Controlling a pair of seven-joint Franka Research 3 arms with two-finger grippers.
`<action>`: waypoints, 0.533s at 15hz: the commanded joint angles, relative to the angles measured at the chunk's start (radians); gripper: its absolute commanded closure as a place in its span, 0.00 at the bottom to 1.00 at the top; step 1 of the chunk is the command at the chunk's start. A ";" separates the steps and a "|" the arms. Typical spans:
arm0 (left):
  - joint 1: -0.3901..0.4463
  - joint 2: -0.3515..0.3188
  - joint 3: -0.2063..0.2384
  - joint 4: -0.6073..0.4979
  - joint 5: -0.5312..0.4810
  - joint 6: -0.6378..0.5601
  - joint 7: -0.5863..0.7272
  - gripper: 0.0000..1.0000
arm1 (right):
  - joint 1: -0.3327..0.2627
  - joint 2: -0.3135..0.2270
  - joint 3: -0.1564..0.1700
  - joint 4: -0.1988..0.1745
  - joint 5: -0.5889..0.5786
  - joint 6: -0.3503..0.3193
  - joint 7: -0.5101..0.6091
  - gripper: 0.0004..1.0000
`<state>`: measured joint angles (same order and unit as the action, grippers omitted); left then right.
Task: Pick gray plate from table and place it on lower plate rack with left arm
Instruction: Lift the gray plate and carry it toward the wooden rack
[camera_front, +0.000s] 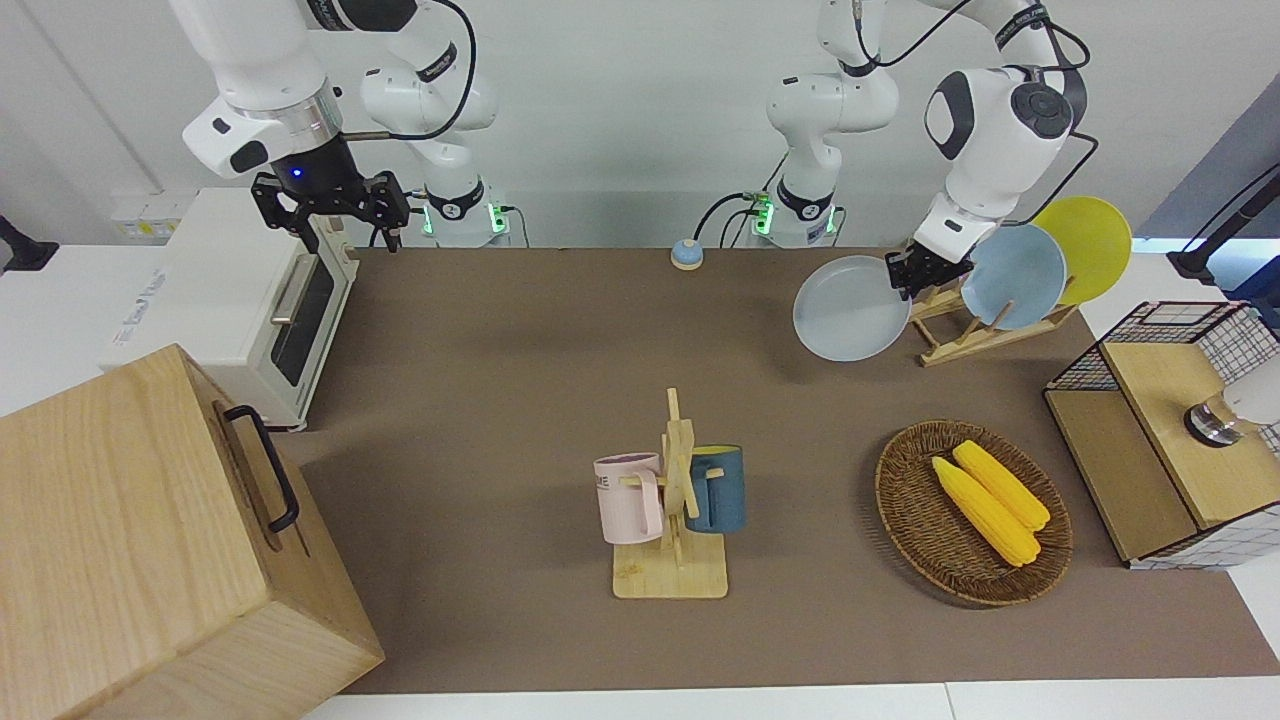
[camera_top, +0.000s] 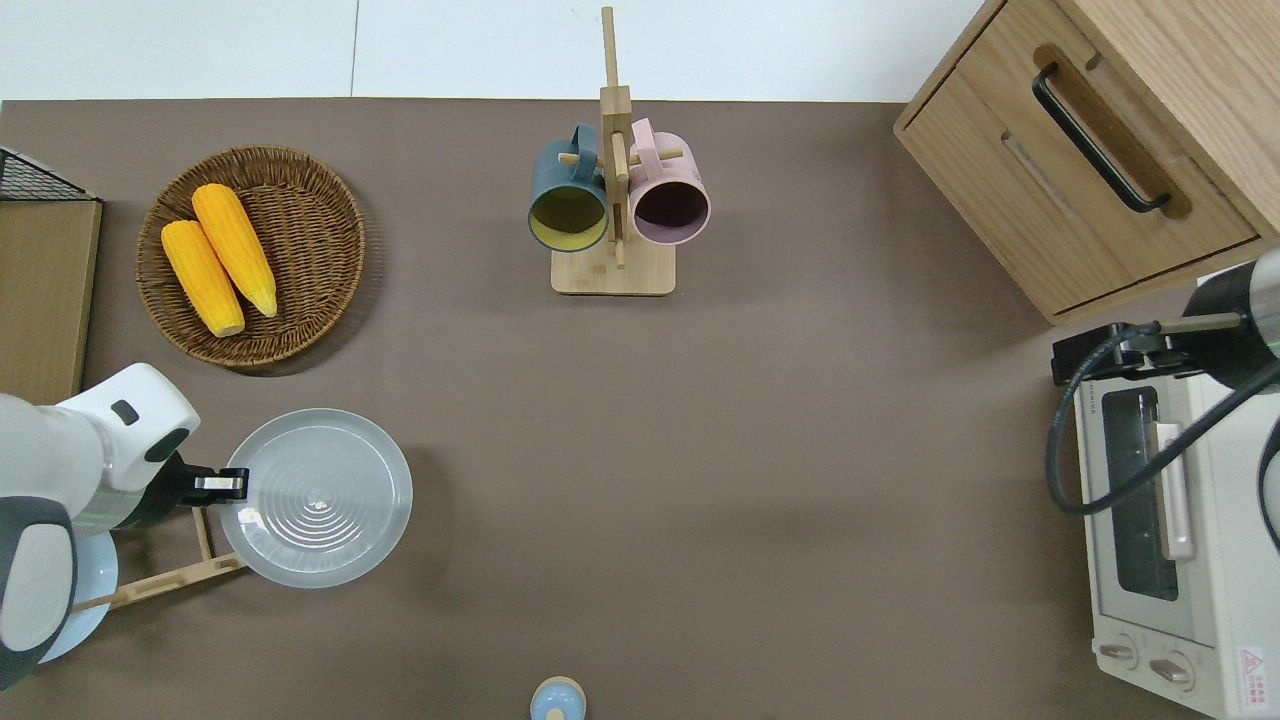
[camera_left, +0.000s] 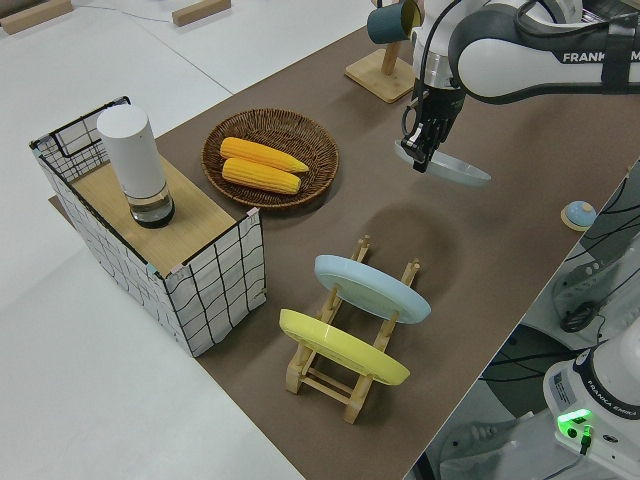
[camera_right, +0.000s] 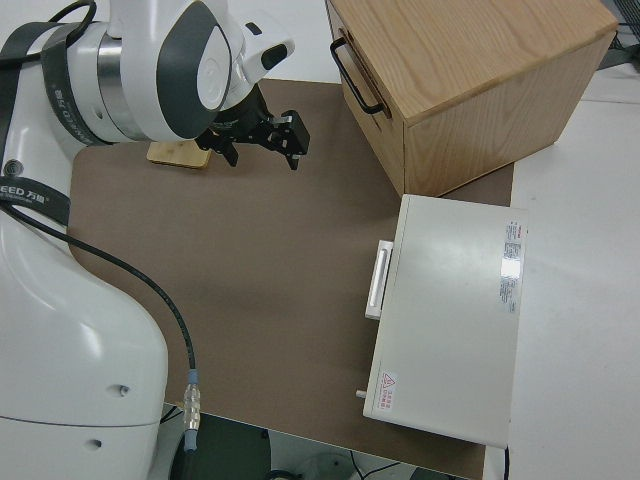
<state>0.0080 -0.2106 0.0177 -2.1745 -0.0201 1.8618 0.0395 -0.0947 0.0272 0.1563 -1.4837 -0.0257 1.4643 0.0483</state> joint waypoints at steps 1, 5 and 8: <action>0.001 0.008 0.005 0.122 -0.012 -0.143 -0.006 1.00 | 0.007 0.000 -0.006 0.006 0.003 -0.001 0.004 0.02; 0.006 0.010 0.005 0.229 0.017 -0.262 -0.006 1.00 | 0.007 0.000 -0.006 0.006 0.003 -0.001 0.004 0.02; 0.004 0.010 0.002 0.271 0.110 -0.306 -0.004 1.00 | 0.007 0.000 -0.006 0.006 0.003 -0.002 0.004 0.02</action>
<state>0.0090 -0.2117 0.0222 -1.9580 0.0157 1.6131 0.0374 -0.0947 0.0272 0.1563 -1.4837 -0.0257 1.4643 0.0483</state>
